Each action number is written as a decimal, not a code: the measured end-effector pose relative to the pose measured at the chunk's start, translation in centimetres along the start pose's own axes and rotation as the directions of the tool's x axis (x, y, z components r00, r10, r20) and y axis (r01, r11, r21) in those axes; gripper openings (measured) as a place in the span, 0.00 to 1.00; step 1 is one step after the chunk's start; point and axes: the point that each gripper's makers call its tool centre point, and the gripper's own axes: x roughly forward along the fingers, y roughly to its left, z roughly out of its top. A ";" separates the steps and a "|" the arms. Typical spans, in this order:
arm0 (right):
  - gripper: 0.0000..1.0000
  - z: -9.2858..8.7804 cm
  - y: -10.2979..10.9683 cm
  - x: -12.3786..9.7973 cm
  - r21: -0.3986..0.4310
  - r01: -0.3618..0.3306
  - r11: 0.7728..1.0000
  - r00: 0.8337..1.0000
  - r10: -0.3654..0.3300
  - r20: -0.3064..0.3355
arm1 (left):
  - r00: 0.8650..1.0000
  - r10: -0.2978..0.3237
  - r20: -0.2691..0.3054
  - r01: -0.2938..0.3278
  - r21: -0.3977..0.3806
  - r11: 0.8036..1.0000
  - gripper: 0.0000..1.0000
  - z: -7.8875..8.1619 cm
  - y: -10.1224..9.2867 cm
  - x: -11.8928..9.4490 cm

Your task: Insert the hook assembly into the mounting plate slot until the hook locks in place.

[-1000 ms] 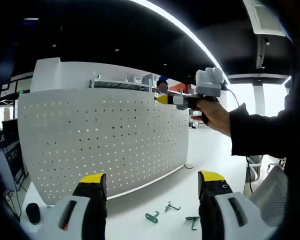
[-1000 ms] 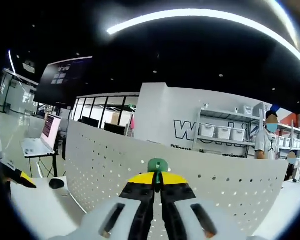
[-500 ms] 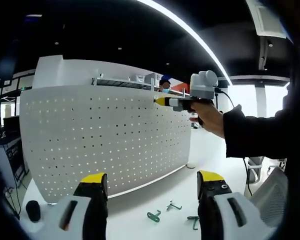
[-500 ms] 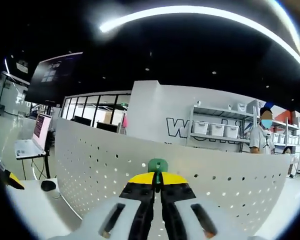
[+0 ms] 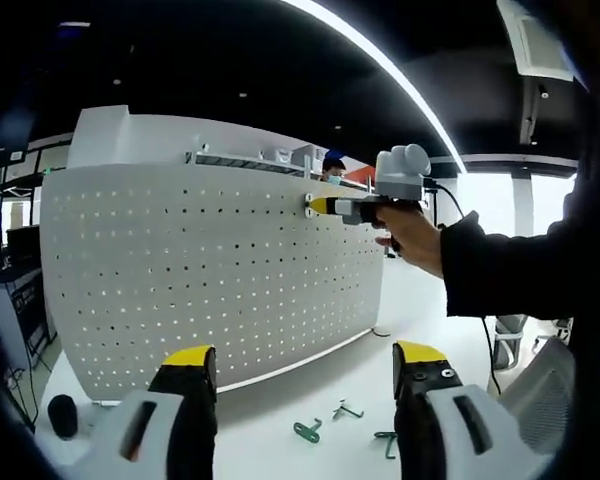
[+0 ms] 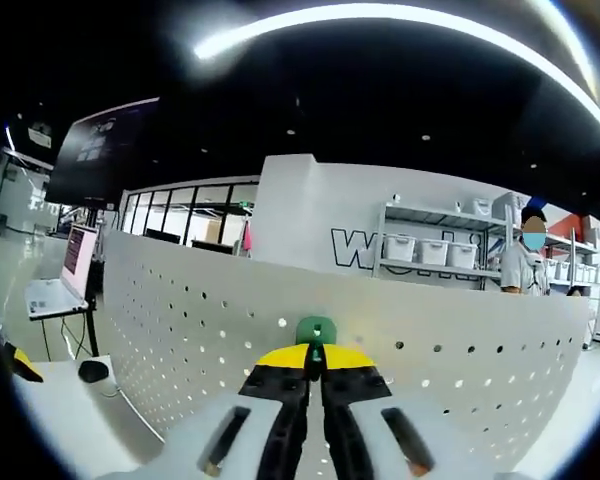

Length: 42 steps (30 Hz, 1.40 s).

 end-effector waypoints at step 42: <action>0.01 -0.2 0.2 0.3 -0.201 0.165 0.966 0.980 -0.137 0.146 | 1.000 -0.012 -0.006 0.012 -0.030 0.999 0.71 -0.6 0.3 -0.1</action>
